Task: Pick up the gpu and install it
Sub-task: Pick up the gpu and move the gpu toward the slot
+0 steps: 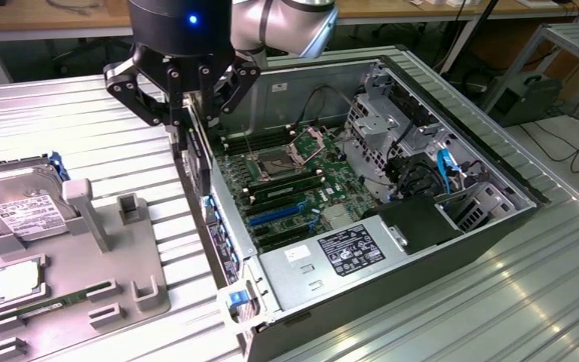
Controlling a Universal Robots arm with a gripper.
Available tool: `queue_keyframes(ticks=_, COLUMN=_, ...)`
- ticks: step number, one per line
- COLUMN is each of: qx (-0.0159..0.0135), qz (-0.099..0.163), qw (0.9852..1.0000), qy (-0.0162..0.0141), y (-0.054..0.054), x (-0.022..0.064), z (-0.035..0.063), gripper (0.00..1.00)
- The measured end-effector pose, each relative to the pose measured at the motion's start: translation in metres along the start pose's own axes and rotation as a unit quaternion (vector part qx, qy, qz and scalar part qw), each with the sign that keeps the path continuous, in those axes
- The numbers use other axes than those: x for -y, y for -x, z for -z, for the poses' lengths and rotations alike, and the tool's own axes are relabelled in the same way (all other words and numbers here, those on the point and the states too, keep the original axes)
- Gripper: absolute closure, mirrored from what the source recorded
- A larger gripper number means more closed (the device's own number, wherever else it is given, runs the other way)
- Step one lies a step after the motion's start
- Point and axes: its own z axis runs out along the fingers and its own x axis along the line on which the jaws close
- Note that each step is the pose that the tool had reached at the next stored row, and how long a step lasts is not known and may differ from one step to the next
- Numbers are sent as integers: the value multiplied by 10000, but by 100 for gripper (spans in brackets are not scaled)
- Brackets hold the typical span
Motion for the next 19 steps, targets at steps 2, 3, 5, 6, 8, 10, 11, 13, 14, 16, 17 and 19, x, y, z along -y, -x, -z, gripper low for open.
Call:
queue_keyframes(ticks=2, qx=0, qz=0, qw=10000, qy=0, y=50, x=0, z=-1, gripper=72)
queue_keyframes(ticks=3, qx=0, qz=1, qw=10000, qy=0, y=66, x=0, z=-1, gripper=72)
queue_keyframes(ticks=5, qx=0, qz=0, qw=10000, qy=0, y=104, x=-1, z=-1, gripper=72)
queue_keyframes(ticks=6, qx=0, qz=0, qw=10000, qy=0, y=119, x=-1, z=-1, gripper=72)
queue_keyframes(ticks=8, qx=0, qz=0, qw=10000, qy=0, y=168, x=-1, z=-2, gripper=72)
queue_keyframes(ticks=10, qx=0, qz=0, qw=10000, qy=0, y=201, x=-1, z=-2, gripper=72)
queue_keyframes(ticks=11, qx=0, qz=0, qw=10000, qy=0, y=211, x=-1, z=-2, gripper=72)
queue_keyframes(ticks=13, qx=0, qz=0, qw=10000, qy=0, y=227, x=-1, z=-2, gripper=72)
queue_keyframes(ticks=14, qx=0, qz=0, qw=10000, qy=0, y=235, x=-1, z=-2, gripper=72)
queue_keyframes(ticks=16, qx=0, qz=0, qw=10000, qy=0, y=252, x=-2, z=-2, gripper=72)
queue_keyframes(ticks=17, qx=0, qz=0, qw=10000, qy=0, y=261, x=-2, z=-3, gripper=72)
queue_keyframes(ticks=19, qx=0, qz=0, qw=10000, qy=0, y=280, x=-2, z=-3, gripper=72)
